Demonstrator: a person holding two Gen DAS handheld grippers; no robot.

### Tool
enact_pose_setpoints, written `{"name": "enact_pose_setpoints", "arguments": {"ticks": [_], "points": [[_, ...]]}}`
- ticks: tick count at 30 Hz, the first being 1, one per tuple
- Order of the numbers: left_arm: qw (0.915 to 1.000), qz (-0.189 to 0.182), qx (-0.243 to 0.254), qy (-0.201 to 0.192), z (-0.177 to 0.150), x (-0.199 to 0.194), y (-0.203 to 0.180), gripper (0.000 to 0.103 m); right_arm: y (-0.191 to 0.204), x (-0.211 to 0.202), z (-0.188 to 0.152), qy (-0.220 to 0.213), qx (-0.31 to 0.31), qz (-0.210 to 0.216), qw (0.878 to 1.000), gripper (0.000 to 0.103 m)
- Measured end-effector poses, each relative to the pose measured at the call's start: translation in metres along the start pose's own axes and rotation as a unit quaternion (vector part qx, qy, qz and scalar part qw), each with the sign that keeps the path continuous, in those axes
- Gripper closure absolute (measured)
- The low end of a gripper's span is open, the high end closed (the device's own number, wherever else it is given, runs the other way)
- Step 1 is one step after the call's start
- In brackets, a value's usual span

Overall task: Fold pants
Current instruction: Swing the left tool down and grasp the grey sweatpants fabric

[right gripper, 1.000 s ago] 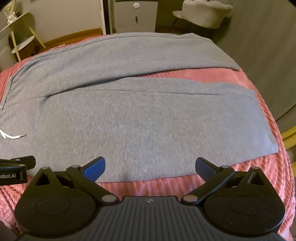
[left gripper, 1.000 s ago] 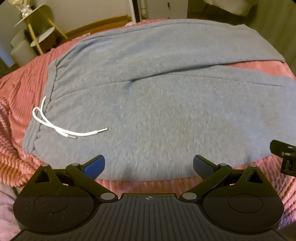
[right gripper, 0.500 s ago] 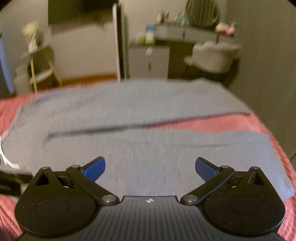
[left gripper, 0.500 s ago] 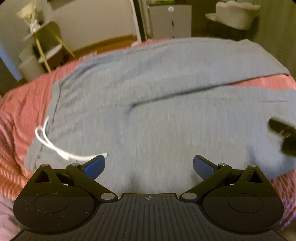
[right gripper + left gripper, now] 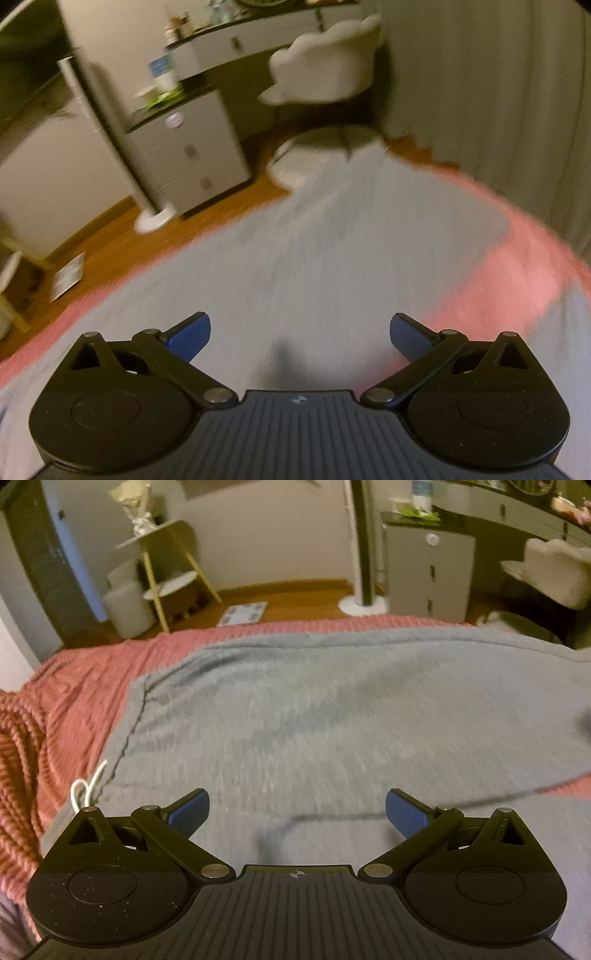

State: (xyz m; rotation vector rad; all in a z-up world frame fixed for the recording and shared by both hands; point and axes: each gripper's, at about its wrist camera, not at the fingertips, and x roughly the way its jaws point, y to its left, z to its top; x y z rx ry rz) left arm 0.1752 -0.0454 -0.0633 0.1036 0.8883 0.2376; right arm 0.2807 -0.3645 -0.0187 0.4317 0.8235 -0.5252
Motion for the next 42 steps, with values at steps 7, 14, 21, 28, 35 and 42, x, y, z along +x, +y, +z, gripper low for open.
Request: {"name": "enact_pose_setpoints", "arguments": {"ticks": [7, 14, 21, 28, 35, 42], "points": [[0.9963, 0.077, -0.003, -0.037, 0.010, 0.026, 0.014, 0.000, 0.023, 0.123, 0.069, -0.010, 0.027, -0.072, 0.997, 0.000], [0.9981, 0.054, -0.019, -0.022, 0.008, 0.045, 0.011, 0.000, 0.027, 0.199, 0.082, 0.041, 0.049, -0.110, 0.992, 0.000], [0.9988, 0.044, -0.022, -0.007, 0.000, 0.048, 0.009, 0.000, 0.001, 0.172, 0.071, 0.020, 0.059, -0.063, 0.996, 0.086], [0.9977, 0.038, -0.042, -0.037, -0.003, 0.030, 0.018, 0.000, -0.083, 0.059, 0.016, -0.031, 0.148, 0.119, 0.981, 0.101], [0.9935, -0.039, -0.091, -0.057, 0.011, 0.031, 0.052, 0.000, -0.116, 0.004, -0.095, -0.037, 0.195, 0.085, 0.976, 0.102], [0.9782, -0.137, -0.152, 0.035, 0.081, 0.095, 0.080, 0.000, -0.118, 0.017, -0.113, -0.030, 0.258, 0.037, 0.965, 0.096]]}}
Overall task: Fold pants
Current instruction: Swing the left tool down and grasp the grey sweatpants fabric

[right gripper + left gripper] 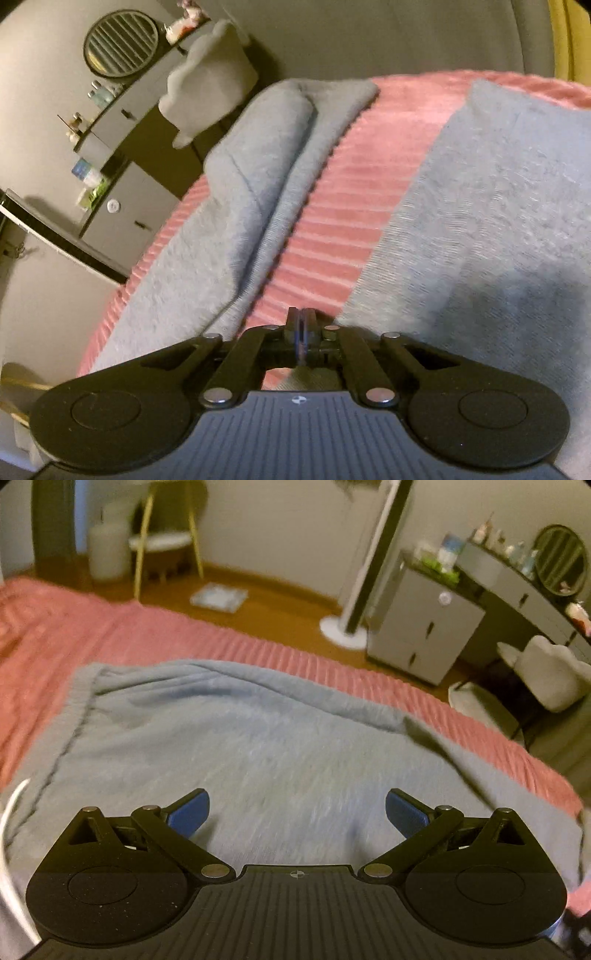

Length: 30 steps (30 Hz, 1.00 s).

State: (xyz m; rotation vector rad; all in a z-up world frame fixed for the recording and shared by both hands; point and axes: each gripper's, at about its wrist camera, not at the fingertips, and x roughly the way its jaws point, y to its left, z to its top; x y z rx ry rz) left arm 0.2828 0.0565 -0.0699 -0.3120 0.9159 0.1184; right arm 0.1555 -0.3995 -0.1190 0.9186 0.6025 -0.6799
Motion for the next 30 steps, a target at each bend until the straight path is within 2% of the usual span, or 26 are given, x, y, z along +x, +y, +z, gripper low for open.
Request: {"name": "enact_pose_setpoints", "arguments": {"ticks": [1, 4, 5, 6, 7, 8, 9, 12, 18, 20, 22, 23, 24, 25, 28, 30], "points": [[0.9998, 0.008, -0.008, 0.018, 0.012, 0.011, -0.002, 0.000, 0.005, 0.004, -0.005, -0.001, -0.016, 0.001, 1.000, 0.094], [0.9985, -0.011, -0.038, 0.038, 0.044, 0.044, -0.012, 0.000, 0.011, 0.002, -0.023, -0.044, -0.080, 0.004, 0.996, 0.087], [0.9974, -0.007, -0.053, 0.049, 0.055, 0.058, -0.016, 0.000, 0.011, 0.000, -0.023, -0.049, -0.082, 0.012, 0.995, 0.075], [0.9956, -0.002, -0.069, 0.063, 0.063, 0.070, -0.019, 0.000, 0.012, 0.001, -0.022, -0.048, -0.079, 0.030, 0.995, 0.052], [0.9934, -0.005, -0.085, 0.078, 0.070, 0.082, -0.022, 0.000, 0.012, -0.002, -0.021, -0.044, -0.075, 0.052, 0.995, 0.040], [0.9906, -0.009, -0.101, 0.092, 0.077, 0.095, -0.024, 0.000, 0.015, -0.003, -0.020, -0.036, -0.079, 0.072, 0.994, 0.020], [0.9879, -0.010, -0.114, 0.105, 0.082, 0.107, -0.027, 0.000, 0.020, -0.001, -0.020, -0.028, -0.090, 0.083, 0.992, 0.009], [0.9819, 0.005, -0.134, 0.134, 0.096, 0.135, -0.033, 0.000, 0.030, 0.003, -0.024, -0.028, -0.124, 0.077, 0.989, 0.004], [0.9747, 0.053, -0.146, 0.161, 0.106, 0.167, -0.038, 0.000, 0.039, 0.002, -0.030, -0.035, -0.154, 0.060, 0.986, 0.004], [0.9744, 0.063, -0.148, 0.157, 0.106, 0.167, -0.041, 0.000, 0.040, 0.003, -0.029, -0.036, -0.153, 0.060, 0.986, 0.004], [0.9760, 0.076, -0.123, 0.163, 0.105, 0.170, -0.047, 0.001, 0.040, 0.002, -0.027, -0.036, -0.150, 0.060, 0.986, 0.004], [0.9779, 0.088, -0.103, 0.159, 0.104, 0.170, -0.051, 0.007, 0.037, 0.002, -0.028, -0.034, -0.150, 0.060, 0.986, 0.004], [0.9783, 0.103, -0.090, 0.156, 0.101, 0.167, -0.054, 0.018, 0.035, 0.002, -0.029, -0.034, -0.149, 0.061, 0.986, 0.004], [0.9790, 0.112, -0.081, 0.150, 0.099, 0.164, -0.056, 0.021, 0.034, 0.001, -0.029, -0.033, -0.147, 0.063, 0.987, 0.004], [0.9822, 0.110, -0.070, 0.135, 0.094, 0.153, -0.055, 0.043, 0.031, 0.001, -0.027, -0.031, -0.138, 0.069, 0.988, 0.004], [0.9849, 0.101, -0.054, 0.130, 0.091, 0.146, -0.053, 0.063, 0.030, 0.001, -0.026, -0.032, -0.132, 0.069, 0.988, 0.004]]}}
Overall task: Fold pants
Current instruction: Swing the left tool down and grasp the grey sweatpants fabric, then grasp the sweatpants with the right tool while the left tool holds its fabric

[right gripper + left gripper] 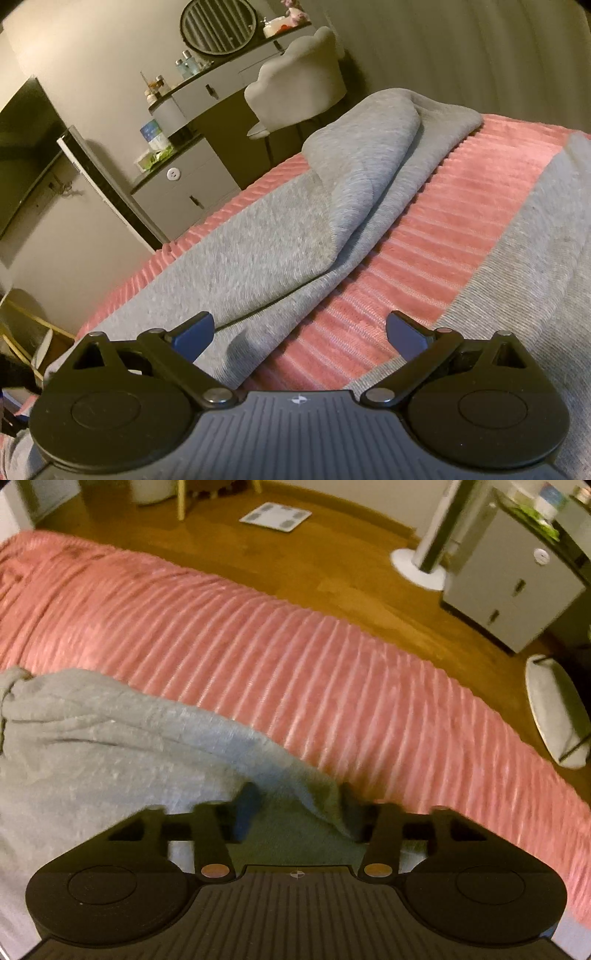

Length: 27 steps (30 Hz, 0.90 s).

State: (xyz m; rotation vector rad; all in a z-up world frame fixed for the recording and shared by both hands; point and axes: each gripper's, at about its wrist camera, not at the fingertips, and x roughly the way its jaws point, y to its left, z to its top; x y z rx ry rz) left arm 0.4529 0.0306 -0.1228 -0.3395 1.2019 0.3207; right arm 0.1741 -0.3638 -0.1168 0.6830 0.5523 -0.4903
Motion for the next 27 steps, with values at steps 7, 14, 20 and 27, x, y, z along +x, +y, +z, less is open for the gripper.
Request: {"name": "enact_pose_setpoints", "arguments": {"ticks": [7, 14, 20, 27], "points": [[0.9978, -0.065, 0.008, -0.005, -0.013, -0.010, 0.019, 0.091, -0.001, -0.002, 0.003, -0.002, 0.010, -0.006, 1.000, 0.012], [0.9898, -0.116, 0.044, -0.071, -0.065, -0.052, 0.055, 0.093, -0.005, -0.005, 0.013, 0.001, 0.001, -0.022, 1.000, 0.019], [0.9811, -0.173, -0.002, -0.087, -0.119, -0.056, 0.108, 0.093, -0.007, -0.018, 0.035, -0.037, -0.039, -0.087, 0.995, 0.019], [0.9795, -0.174, 0.010, -0.101, -0.123, -0.056, 0.105, 0.093, 0.029, 0.019, 0.088, -0.059, -0.184, -0.167, 0.967, 0.018]]}}
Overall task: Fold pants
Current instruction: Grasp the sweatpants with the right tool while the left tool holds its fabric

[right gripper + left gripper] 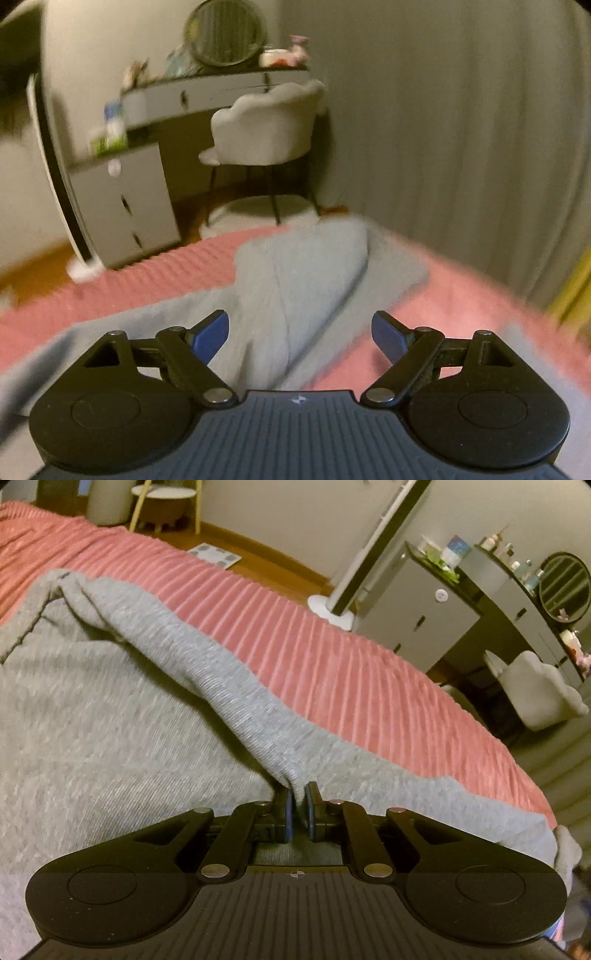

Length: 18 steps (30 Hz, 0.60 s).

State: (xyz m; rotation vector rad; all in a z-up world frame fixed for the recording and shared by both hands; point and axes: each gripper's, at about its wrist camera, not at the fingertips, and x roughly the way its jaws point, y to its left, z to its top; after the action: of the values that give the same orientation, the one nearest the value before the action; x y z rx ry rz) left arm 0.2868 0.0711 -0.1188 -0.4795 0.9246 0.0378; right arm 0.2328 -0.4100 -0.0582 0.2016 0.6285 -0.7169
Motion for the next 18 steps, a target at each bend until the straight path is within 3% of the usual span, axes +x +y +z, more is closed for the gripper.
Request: {"name": "enact_pose_setpoints", "arguments": {"ticks": [5, 7, 8, 9, 12, 15, 18], "points": [[0.9998, -0.014, -0.009, 0.006, -0.003, 0.005, 0.011, 0.093, 0.018, 0.061, 0.007, 0.085, -0.059, -0.040, 0.994, 0.018], [0.9996, -0.024, -0.016, 0.008, -0.003, 0.007, 0.015, 0.093, 0.020, 0.070, -0.001, 0.080, -0.075, -0.039, 0.993, 0.018], [0.9994, -0.028, -0.018, 0.009, -0.003, 0.008, 0.017, 0.093, 0.021, 0.070, -0.004, 0.074, -0.080, -0.037, 0.993, 0.025], [0.9992, -0.032, -0.020, 0.009, -0.003, 0.009, 0.019, 0.093, 0.019, 0.069, -0.005, 0.073, -0.077, -0.020, 0.994, 0.053], [0.9987, -0.044, -0.027, 0.006, -0.004, 0.009, 0.023, 0.093, 0.009, 0.063, 0.001, 0.085, -0.039, 0.007, 0.996, 0.088], [0.9978, -0.054, -0.038, 0.002, -0.007, 0.007, 0.027, 0.093, -0.020, 0.059, 0.005, 0.103, 0.035, 0.050, 0.993, 0.093], [0.9980, -0.055, -0.031, -0.005, -0.010, -0.001, 0.026, 0.097, -0.055, 0.043, 0.006, 0.104, 0.126, 0.094, 0.982, 0.093]]}}
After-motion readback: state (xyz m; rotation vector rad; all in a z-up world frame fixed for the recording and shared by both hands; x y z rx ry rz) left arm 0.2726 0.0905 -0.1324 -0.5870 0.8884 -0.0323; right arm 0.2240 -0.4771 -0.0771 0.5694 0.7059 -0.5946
